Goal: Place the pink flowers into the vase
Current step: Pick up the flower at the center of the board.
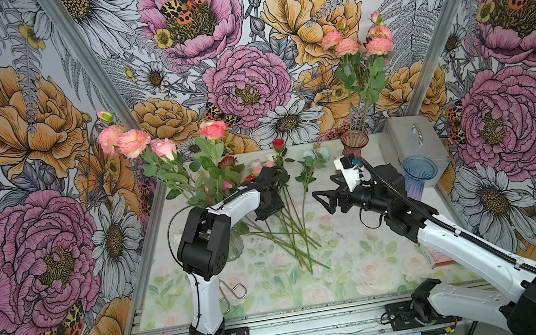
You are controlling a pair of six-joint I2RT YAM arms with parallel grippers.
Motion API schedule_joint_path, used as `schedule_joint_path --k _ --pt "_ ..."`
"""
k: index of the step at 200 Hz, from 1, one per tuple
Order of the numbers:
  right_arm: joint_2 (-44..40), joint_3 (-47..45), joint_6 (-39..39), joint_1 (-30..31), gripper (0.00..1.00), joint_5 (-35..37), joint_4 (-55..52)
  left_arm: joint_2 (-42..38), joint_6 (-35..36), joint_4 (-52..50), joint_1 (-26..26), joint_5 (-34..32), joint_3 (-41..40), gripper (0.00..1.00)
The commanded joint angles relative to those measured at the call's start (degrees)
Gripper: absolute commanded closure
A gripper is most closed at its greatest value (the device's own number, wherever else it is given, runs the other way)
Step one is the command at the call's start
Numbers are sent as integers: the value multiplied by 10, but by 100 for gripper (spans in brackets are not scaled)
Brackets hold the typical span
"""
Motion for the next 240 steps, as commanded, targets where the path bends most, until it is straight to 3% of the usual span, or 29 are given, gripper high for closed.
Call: schedule_joint_path --k 1,43,99,146,189,240 --pt "4 7 -9 5 1 15 3 3 21 2 0 -2 18 51" --pt "-4 6 -10 7 1 24 0 9 42 2 -5 -23 25 60" --pt "-7 7 -8 9 1 30 -1 27 58 -7 -8 -32 39 62" --pt "-5 7 -7 11 1 31 -1 35 60 -6 -8 -33 47 72" --pt "-1 4 -6 14 1 34 -1 30 63 -6 -12 -27 52 73" --pt "6 8 -5 16 1 35 -1 34 69 -6 -9 -23 55 88"
